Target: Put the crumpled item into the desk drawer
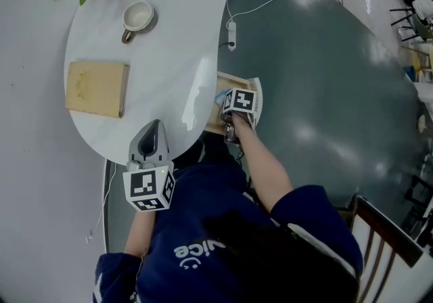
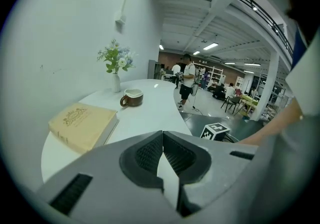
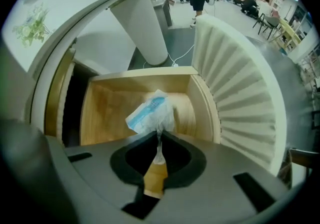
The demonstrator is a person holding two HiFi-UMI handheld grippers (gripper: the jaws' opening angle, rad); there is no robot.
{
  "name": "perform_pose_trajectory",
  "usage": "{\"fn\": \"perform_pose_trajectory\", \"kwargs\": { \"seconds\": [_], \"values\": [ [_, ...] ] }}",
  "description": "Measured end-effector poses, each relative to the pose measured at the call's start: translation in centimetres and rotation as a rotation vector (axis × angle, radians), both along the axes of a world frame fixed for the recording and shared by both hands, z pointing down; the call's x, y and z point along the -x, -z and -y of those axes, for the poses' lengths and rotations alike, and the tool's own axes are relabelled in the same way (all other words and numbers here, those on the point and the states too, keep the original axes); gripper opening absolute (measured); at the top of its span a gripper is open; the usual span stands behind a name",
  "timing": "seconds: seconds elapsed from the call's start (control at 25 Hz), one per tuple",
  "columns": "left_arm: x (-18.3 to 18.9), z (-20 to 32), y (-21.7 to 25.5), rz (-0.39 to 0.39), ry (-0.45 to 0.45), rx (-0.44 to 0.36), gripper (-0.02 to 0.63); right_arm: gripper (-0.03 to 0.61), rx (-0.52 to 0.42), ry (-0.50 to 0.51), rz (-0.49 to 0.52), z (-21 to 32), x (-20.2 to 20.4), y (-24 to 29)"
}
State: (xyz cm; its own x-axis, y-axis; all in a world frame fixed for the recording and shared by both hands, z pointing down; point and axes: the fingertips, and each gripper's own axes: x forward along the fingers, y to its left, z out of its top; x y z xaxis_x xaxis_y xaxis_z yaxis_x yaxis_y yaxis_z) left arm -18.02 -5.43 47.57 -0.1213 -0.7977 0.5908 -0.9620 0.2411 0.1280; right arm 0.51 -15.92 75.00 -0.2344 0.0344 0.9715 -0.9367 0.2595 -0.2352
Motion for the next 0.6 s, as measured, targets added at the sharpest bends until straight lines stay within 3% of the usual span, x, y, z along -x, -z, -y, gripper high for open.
{"fn": "perform_pose_trajectory", "kwargs": {
  "seconds": [0.6],
  "values": [
    [-1.8, -0.5, -1.2, 0.031, 0.020, 0.073, 0.005, 0.037, 0.092, -0.018, -0.037, -0.8, -0.2, -4.6]
  ]
}}
